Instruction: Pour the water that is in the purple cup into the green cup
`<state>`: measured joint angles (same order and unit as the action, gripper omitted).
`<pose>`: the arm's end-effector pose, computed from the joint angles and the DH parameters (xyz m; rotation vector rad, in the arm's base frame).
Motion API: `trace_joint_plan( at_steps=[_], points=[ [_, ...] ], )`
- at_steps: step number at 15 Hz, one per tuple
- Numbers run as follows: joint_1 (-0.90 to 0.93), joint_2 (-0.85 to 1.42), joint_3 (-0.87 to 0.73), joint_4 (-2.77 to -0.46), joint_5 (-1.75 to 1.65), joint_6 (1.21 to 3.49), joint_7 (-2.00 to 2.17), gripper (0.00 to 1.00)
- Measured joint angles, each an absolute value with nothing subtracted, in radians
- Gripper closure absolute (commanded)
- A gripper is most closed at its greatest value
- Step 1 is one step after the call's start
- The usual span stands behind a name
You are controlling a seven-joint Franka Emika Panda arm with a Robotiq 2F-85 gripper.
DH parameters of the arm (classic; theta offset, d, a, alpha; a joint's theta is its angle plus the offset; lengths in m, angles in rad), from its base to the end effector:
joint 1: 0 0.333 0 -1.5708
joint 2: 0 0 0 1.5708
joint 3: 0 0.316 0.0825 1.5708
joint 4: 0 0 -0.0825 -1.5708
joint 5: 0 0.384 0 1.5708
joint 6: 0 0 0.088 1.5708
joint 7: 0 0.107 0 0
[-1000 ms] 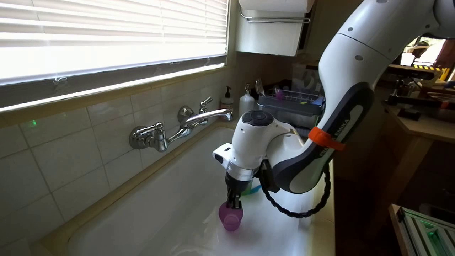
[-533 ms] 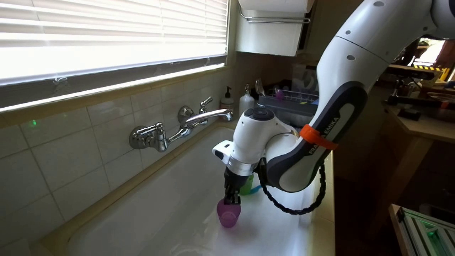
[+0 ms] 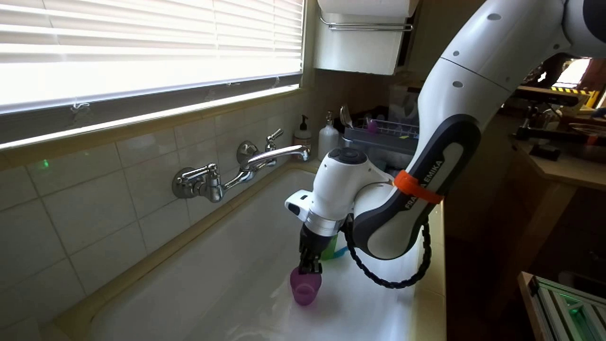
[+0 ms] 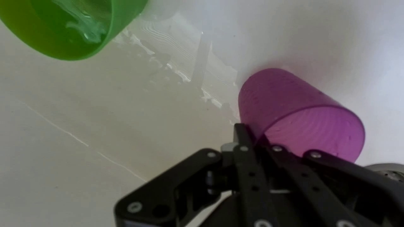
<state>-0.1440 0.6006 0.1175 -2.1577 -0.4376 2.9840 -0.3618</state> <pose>0.5724 0.0158 0.1390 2.8236 1.0813 0.3369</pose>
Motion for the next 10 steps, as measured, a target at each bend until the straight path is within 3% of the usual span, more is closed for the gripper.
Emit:
trace_joint_plan(
  at_steps=[10],
  points=[
    [-0.114, 0.611, 0.063, -2.152, -0.415, 2.989, -0.38, 0.0]
  ],
)
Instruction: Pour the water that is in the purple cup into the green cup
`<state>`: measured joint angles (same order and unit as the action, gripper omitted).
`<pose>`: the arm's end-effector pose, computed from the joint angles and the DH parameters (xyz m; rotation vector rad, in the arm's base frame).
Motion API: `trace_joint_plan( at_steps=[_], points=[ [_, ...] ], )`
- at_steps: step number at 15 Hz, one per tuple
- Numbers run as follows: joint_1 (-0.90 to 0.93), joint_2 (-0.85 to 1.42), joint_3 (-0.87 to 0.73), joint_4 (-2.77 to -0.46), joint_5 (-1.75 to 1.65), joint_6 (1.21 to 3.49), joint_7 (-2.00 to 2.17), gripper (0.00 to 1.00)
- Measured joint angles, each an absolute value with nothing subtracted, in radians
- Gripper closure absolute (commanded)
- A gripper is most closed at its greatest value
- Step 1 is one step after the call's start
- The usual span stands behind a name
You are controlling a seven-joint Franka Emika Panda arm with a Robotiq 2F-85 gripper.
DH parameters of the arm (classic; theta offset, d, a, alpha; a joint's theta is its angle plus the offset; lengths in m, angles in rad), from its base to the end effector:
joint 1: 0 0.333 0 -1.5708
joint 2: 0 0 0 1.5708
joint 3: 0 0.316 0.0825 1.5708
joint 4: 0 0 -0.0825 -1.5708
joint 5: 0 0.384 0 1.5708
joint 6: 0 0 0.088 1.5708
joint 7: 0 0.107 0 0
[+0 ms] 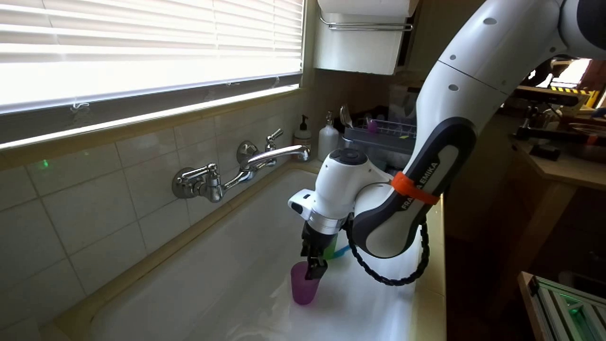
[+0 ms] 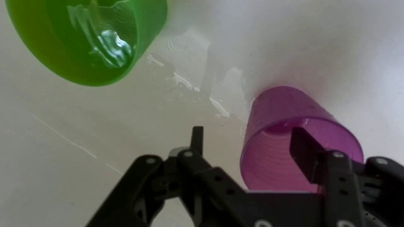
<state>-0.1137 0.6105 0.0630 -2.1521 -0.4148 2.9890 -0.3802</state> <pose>0.5730 0.0002 0.1334 2.8126 1.0537 0.3138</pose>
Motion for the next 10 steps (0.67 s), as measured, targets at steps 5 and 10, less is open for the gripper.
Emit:
trace_joint_plan(
  at_steps=[5, 10],
  points=[
    [-0.088, 0.604, 0.042, -2.15, -0.415, 3.0, -0.38, 0.0],
    [-0.051, 0.586, 0.011, -2.15, -0.415, 3.0, -0.365, 0.0]
  ],
)
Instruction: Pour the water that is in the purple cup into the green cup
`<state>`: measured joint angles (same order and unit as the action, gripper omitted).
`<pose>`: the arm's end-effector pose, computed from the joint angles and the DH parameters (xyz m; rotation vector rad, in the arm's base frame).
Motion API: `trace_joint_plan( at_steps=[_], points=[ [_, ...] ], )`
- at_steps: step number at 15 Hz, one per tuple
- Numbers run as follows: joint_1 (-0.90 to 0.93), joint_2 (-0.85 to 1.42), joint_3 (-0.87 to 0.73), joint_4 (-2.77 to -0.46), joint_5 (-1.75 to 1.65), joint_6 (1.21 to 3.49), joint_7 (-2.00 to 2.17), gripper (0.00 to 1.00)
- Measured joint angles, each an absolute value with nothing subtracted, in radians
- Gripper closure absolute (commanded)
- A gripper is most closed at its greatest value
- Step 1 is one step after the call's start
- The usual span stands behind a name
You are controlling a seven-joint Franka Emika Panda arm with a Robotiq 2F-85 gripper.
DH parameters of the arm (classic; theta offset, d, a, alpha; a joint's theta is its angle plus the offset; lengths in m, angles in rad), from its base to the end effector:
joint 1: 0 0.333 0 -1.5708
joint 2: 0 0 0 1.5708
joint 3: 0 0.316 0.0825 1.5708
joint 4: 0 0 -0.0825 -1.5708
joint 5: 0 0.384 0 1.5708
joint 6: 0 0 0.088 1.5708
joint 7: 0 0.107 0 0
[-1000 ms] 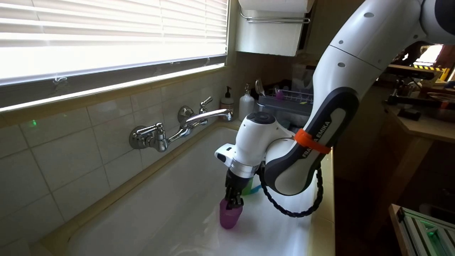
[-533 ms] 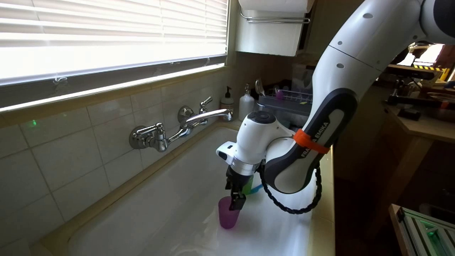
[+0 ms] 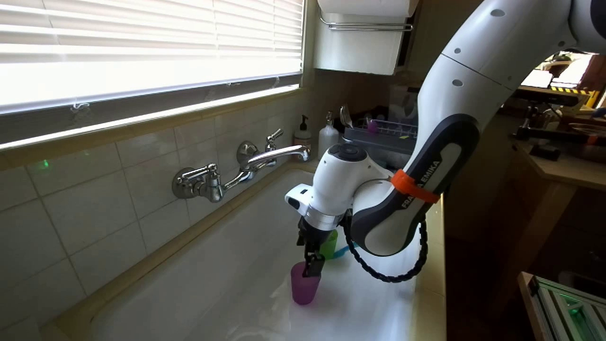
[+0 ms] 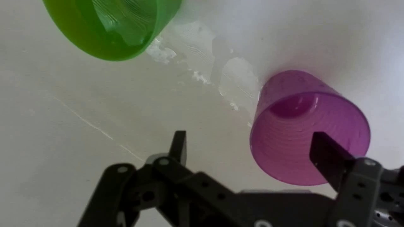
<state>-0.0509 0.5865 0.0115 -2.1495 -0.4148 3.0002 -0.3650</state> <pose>0.5790 0.0063 0.1477 2.7726 1.0531 0.3483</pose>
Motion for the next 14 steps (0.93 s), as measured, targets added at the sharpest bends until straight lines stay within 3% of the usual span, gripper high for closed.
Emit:
trace_joint_plan(
  at_steps=[14],
  points=[
    [0.123, 0.479, -0.151, -2.23, -0.414, 2.999, -0.11, 0.0]
  ],
)
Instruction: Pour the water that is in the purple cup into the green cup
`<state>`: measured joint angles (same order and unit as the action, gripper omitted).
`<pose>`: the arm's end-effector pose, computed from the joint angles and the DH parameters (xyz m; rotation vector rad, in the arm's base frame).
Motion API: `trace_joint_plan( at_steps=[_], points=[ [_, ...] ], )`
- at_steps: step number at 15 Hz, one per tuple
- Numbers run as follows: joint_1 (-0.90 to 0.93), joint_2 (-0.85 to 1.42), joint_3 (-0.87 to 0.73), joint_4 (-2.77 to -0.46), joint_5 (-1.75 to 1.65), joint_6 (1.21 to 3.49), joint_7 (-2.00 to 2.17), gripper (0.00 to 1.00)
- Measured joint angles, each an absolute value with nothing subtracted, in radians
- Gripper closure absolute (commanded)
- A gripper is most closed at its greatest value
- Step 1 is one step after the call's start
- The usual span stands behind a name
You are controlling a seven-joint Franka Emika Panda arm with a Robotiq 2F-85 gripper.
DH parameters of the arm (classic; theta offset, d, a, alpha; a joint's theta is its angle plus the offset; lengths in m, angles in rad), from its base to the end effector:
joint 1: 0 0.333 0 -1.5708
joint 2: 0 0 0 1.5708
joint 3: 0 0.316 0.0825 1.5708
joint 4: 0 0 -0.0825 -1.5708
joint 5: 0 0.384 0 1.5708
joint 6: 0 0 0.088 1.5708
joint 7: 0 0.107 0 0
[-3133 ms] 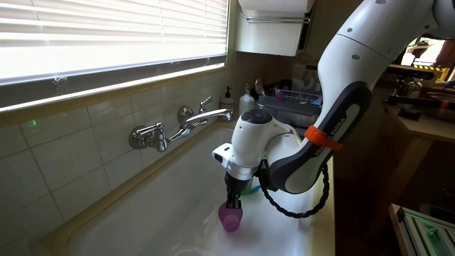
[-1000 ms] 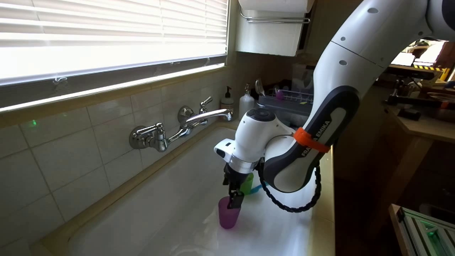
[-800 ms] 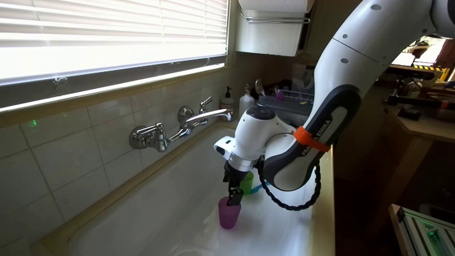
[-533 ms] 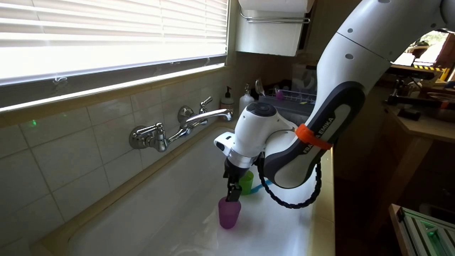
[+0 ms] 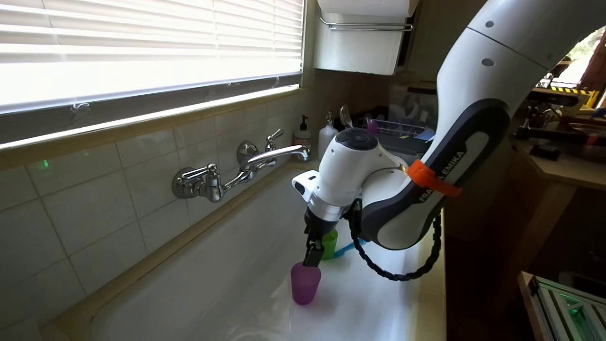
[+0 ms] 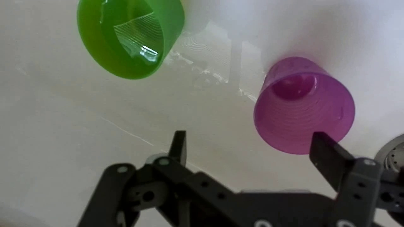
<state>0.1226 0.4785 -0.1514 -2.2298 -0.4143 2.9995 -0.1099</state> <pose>0.5652 0.0118 0.1829 2.8199 0.7357 0.3884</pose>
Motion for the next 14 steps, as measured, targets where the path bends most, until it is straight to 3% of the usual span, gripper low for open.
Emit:
trace_joint_plan(
  at_steps=[14],
  points=[
    [0.311, 0.311, -0.396, -2.409, -0.416, 2.979, 0.34, 0.0]
  ],
)
